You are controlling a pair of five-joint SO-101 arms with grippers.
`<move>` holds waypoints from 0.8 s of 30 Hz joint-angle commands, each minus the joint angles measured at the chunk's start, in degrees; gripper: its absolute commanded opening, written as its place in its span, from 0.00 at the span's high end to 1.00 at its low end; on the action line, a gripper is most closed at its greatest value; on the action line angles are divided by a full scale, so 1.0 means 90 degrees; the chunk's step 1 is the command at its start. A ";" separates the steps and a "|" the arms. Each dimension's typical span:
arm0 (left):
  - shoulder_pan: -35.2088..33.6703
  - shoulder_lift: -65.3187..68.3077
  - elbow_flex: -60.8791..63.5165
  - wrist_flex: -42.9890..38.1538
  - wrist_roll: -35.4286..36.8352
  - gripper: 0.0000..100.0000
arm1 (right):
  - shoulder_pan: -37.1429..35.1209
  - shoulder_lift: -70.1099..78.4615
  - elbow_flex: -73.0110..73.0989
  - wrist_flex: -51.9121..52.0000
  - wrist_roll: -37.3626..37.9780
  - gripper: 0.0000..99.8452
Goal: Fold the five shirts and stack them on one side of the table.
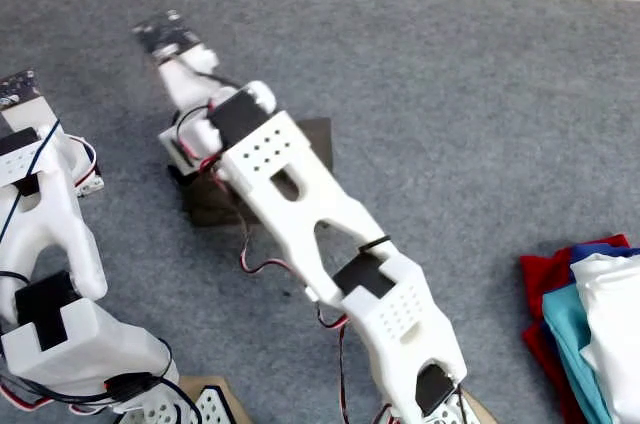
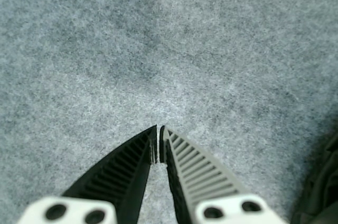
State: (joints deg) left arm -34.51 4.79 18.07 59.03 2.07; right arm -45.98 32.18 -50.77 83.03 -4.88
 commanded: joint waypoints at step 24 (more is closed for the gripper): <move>0.0230 -0.0024 -0.0034 -0.0068 0.0010 0.96 | 0.0425 -0.0171 0.2955 -0.2388 -0.0274 0.99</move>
State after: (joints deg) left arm -33.80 4.79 18.07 59.03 2.07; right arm -39.65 32.26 -23.87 62.37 -6.81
